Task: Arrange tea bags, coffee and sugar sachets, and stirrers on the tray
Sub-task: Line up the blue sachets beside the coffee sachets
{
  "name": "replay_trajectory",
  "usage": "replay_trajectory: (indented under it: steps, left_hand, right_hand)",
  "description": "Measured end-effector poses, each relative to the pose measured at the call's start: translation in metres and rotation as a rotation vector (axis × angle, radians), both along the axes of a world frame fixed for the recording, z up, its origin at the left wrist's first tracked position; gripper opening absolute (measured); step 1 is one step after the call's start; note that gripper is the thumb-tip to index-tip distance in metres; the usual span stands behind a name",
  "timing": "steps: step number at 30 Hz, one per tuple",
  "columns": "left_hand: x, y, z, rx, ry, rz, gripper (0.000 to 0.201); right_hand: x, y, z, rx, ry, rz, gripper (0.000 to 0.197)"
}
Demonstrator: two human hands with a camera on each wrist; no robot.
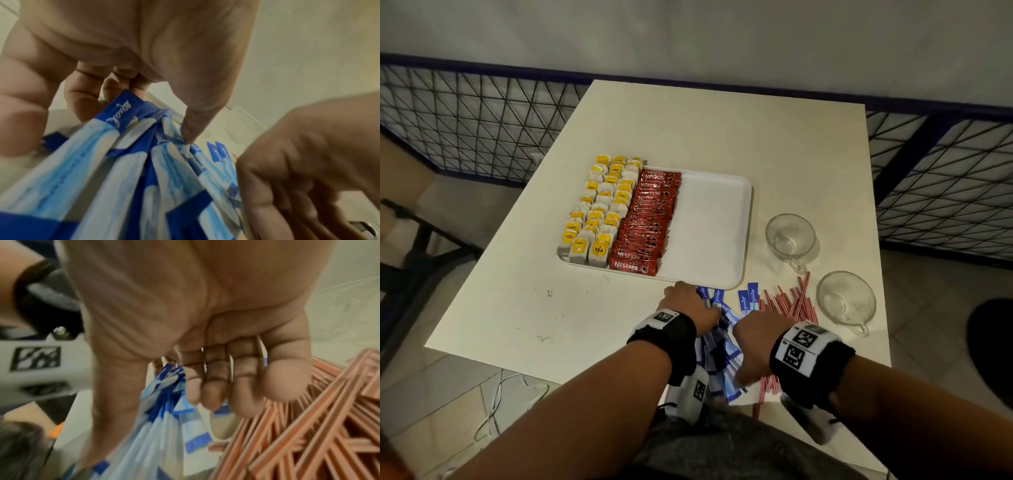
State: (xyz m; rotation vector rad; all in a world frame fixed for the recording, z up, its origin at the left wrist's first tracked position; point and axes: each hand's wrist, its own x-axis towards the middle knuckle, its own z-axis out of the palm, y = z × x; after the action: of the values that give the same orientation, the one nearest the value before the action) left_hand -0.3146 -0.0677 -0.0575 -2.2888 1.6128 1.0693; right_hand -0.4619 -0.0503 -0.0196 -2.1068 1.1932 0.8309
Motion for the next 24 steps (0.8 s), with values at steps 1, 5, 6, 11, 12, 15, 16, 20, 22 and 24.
replay_trajectory:
  steps: [1,5,6,11,12,15,16,20,22,24]
  left_hand:
    - [0.001,-0.002,0.001,-0.004,0.008,-0.019,0.059]
    - [0.007,-0.006,0.005,-0.015,0.080,-0.043,0.042]
    - [0.009,-0.007,0.005,-0.018,0.093,-0.042,0.042]
    - [0.014,-0.001,0.018,-0.040,0.158,-0.034,0.043]
    - [0.018,0.001,0.019,-0.042,0.175,-0.033,0.042]
    - [0.032,0.008,0.020,-0.035,0.184,-0.060,0.052]
    - [0.036,0.012,0.022,-0.043,0.174,-0.090,0.058]
    - [0.044,0.031,0.027,-0.033,0.087,-0.342,0.071]
    - [0.042,0.039,0.021,0.016,0.115,-0.315,0.077]
    - [0.040,0.045,0.012,0.061,0.098,-0.272,0.098]
  right_hand:
    - [0.001,0.002,-0.003,0.015,0.021,0.033,0.051]
    - [0.009,0.012,-0.009,-0.014,0.084,0.213,0.065]
    - [0.012,0.013,-0.010,-0.039,0.082,0.225,0.063]
    - [0.018,0.008,-0.012,-0.159,-0.001,0.111,0.051]
    - [0.019,0.005,-0.012,-0.169,-0.021,0.084,0.048]
    - [0.016,0.002,-0.011,-0.163,-0.073,0.031,0.038]
    - [0.014,0.002,-0.010,-0.156,-0.075,0.027,0.037]
    - [0.005,0.003,-0.005,-0.114,-0.012,0.061,0.042]
    - [0.004,0.006,-0.004,-0.091,0.010,0.087,0.043]
    - [0.007,0.011,-0.005,-0.075,0.032,0.117,0.048]
